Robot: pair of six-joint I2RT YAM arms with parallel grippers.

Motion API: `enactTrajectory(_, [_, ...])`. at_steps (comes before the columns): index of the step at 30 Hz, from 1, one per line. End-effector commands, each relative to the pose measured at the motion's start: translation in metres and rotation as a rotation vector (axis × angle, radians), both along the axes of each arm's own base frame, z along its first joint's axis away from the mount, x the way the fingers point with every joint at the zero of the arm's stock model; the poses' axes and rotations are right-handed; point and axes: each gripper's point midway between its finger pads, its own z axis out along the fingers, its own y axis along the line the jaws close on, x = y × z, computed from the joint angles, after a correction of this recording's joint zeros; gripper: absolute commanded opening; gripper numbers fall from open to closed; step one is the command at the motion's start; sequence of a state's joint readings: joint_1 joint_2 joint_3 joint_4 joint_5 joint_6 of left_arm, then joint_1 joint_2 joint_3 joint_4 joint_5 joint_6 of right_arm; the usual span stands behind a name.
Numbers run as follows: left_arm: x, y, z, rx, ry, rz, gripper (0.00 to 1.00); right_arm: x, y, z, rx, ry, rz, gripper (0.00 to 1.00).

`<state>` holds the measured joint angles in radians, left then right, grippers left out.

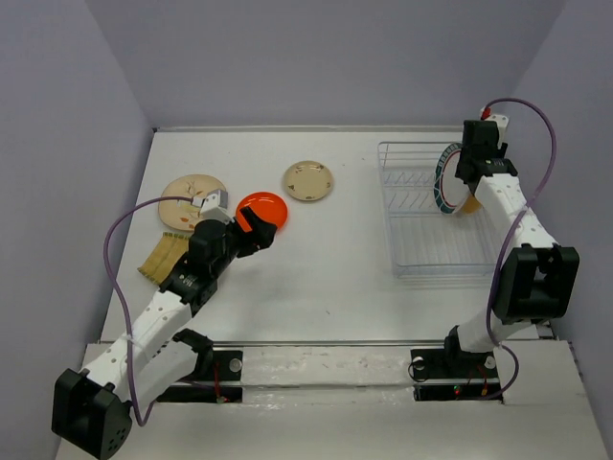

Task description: Load the plates into the dish rack

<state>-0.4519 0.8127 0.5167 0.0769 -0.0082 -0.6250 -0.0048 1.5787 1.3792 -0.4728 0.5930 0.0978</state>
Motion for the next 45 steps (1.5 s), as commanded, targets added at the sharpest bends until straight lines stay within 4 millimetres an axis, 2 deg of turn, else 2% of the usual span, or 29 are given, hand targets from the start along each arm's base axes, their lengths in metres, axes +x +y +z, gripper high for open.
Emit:
enactTrajectory(1, [0.009,0.0,0.018,-0.005,-0.044,0.008,0.94,0.008,-0.003,0.016,0.032,-0.084,-0.022,0.54])
enactTrajectory(4, [0.013,0.005,0.012,-0.004,-0.028,0.037,0.94,0.009,0.007,0.03,0.08,-0.135,0.015,0.58])
enactTrajectory(7, [0.017,0.01,0.006,-0.02,-0.014,0.076,0.94,0.009,0.031,0.045,0.185,-0.205,0.113,0.64])
enactTrajectory(8, [0.02,0.014,0.007,-0.038,-0.018,0.104,0.94,0.005,0.043,0.06,0.224,-0.251,0.179,0.67])
enactTrajectory(10, [0.024,0.019,0.002,-0.048,-0.01,0.139,0.94,-0.001,0.055,0.075,0.271,-0.305,0.229,0.7])
enactTrajectory(11, [0.029,0.024,0.004,-0.052,-0.02,0.172,0.94,-0.009,0.062,0.091,0.287,-0.356,0.263,0.71])
enactTrajectory(13, [0.035,0.032,-0.004,-0.05,-0.008,0.225,0.93,-0.016,0.078,0.107,0.343,-0.411,0.336,0.73])
enactTrajectory(14, [0.038,0.034,-0.013,-0.045,0.014,0.247,0.92,-0.026,0.09,0.117,0.376,-0.441,0.395,0.73])
enactTrajectory(15, [0.04,0.036,-0.011,-0.046,0.004,0.26,0.91,-0.025,0.09,0.119,0.385,-0.454,0.392,0.73])
enactTrajectory(17, [0.046,0.039,-0.02,-0.057,0.023,0.294,0.86,-0.047,0.12,0.128,0.468,-0.498,0.525,0.73])
enactTrajectory(19, [0.053,0.041,-0.031,-0.043,0.047,0.322,0.79,-0.058,0.137,0.129,0.517,-0.519,0.591,0.72])
enactTrajectory(20, [0.057,0.044,-0.033,-0.033,0.049,0.341,0.75,-0.063,0.152,0.133,0.545,-0.538,0.67,0.71])
enactTrajectory(21, [0.061,0.045,-0.044,-0.009,0.076,0.354,0.74,-0.069,0.157,0.123,0.563,-0.523,0.692,0.71])
enactTrajectory(22, [0.067,0.048,-0.044,0.007,0.072,0.377,0.72,-0.079,0.163,0.128,0.567,-0.544,0.726,0.71])
enactTrajectory(24, [0.072,0.053,-0.053,0.039,0.09,0.403,0.71,-0.088,0.168,0.125,0.578,-0.54,0.755,0.71])
enactTrajectory(25, [0.075,0.056,-0.066,0.068,0.121,0.424,0.71,-0.097,0.172,0.122,0.591,-0.539,0.777,0.7])
enactTrajectory(26, [0.076,0.057,-0.072,0.071,0.133,0.429,0.71,-0.101,0.174,0.121,0.6,-0.539,0.79,0.7])
enactTrajectory(27, [0.076,0.057,-0.086,0.089,0.168,0.433,0.71,-0.106,0.182,0.119,0.618,-0.532,0.824,0.7])
enactTrajectory(30, [0.078,0.059,-0.104,0.101,0.213,0.448,0.71,-0.112,0.184,0.111,0.63,-0.529,0.829,0.7])
enactTrajectory(34, [0.092,0.057,-0.106,0.108,0.21,0.463,0.71,-0.114,0.195,0.104,0.672,-0.514,0.87,0.7])
enactTrajectory(37, [0.098,0.057,-0.117,0.117,0.233,0.473,0.7,-0.116,0.201,0.098,0.698,-0.499,0.887,0.7])
enactTrajectory(43, [0.113,0.052,-0.127,0.086,0.233,0.484,0.63,-0.115,0.206,0.088,0.717,-0.478,0.896,0.69])
enactTrajectory(45, [0.115,0.052,-0.13,0.091,0.235,0.484,0.5,-0.116,0.211,0.084,0.736,-0.463,0.91,0.69])
